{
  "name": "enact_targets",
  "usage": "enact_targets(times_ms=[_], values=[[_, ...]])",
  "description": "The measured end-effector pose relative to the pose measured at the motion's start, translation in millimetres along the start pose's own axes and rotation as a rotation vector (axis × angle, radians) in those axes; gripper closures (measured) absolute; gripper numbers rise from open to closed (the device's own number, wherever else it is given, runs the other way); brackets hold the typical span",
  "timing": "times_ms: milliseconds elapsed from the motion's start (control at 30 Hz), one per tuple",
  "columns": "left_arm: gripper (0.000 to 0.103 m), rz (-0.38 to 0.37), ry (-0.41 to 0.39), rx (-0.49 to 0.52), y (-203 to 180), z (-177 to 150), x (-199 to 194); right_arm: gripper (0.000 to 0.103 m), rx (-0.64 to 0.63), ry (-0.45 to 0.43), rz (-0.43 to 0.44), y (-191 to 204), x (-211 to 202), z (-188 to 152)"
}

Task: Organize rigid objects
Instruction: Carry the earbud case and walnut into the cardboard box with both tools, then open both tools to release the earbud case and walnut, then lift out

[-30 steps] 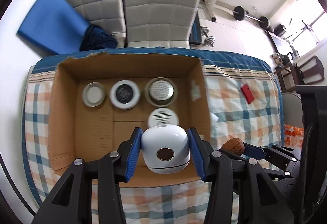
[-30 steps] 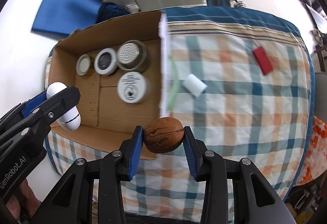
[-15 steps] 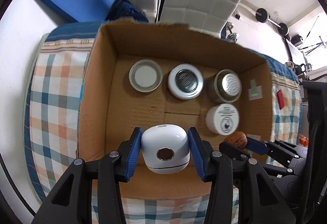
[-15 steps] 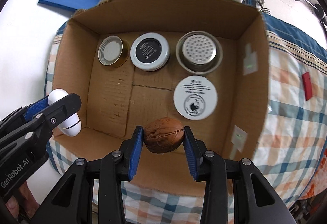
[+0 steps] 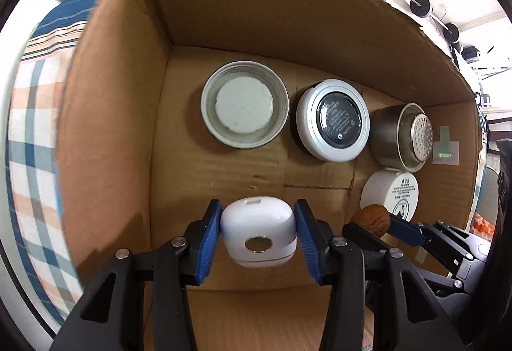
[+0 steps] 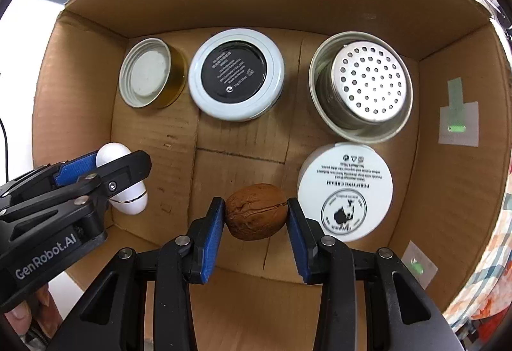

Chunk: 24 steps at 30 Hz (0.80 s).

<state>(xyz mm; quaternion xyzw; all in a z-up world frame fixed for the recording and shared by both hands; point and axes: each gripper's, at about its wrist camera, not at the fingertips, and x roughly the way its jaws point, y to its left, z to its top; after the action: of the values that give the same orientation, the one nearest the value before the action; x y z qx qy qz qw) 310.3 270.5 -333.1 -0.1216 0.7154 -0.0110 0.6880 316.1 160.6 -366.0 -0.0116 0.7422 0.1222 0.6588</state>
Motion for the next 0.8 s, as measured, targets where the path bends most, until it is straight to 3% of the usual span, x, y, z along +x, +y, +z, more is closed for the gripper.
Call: enact_targets(times_ms=[400, 533, 600, 667, 800], values=[[0.059, -0.003, 0.015, -0.023, 6, 9, -1, 0.06, 0.008, 0.0, -0.001, -4, 5, 2], [0.032, 0.01, -0.003, -0.042, 16, 8, -14, 0.046, 0.006, -0.001, 0.001, -4, 0, -2], [0.026, 0.002, -0.012, -0.047, 16, 3, -22, 0.038, 0.003, -0.006, 0.008, -3, -5, -6], [0.008, 0.031, -0.032, -0.044, 14, -2, -32, 0.03, 0.006, -0.013, 0.003, -2, -13, -5], [0.0, 0.051, -0.098, -0.032, 7, -15, -59, 0.016, -0.011, -0.049, -0.016, -5, -34, -17]])
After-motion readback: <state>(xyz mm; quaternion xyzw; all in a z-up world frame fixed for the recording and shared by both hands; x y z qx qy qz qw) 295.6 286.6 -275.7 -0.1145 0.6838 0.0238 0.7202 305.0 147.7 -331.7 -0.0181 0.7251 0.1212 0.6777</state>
